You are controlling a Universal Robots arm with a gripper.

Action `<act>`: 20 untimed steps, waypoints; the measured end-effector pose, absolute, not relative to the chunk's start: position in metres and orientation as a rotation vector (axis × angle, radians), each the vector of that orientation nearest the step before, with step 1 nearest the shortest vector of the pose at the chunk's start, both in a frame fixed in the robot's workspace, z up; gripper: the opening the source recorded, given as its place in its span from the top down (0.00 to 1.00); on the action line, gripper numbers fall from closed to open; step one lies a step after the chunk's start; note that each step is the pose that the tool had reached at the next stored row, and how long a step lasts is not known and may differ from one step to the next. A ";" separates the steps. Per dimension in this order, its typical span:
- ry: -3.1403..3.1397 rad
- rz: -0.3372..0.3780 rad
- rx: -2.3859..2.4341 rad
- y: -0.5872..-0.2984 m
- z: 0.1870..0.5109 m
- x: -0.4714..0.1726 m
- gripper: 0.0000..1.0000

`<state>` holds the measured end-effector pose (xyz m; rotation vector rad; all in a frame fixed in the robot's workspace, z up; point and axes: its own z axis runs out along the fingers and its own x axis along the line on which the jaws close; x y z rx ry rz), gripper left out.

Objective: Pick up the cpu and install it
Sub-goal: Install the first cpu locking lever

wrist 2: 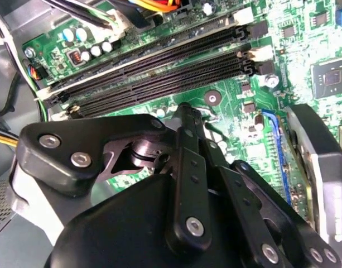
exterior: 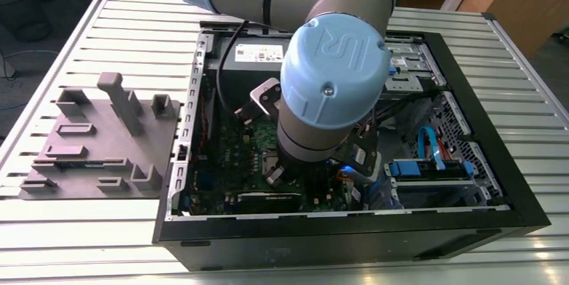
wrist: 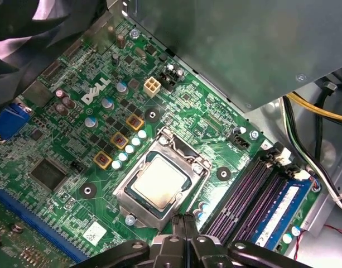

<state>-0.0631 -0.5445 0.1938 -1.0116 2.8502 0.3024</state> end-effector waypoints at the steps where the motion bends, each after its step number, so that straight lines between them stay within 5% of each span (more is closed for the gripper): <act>1: 2.854 0.301 -0.998 -0.545 0.194 -0.063 0.89; 20: 2.882 0.293 -0.920 -0.544 0.194 -0.063 0.89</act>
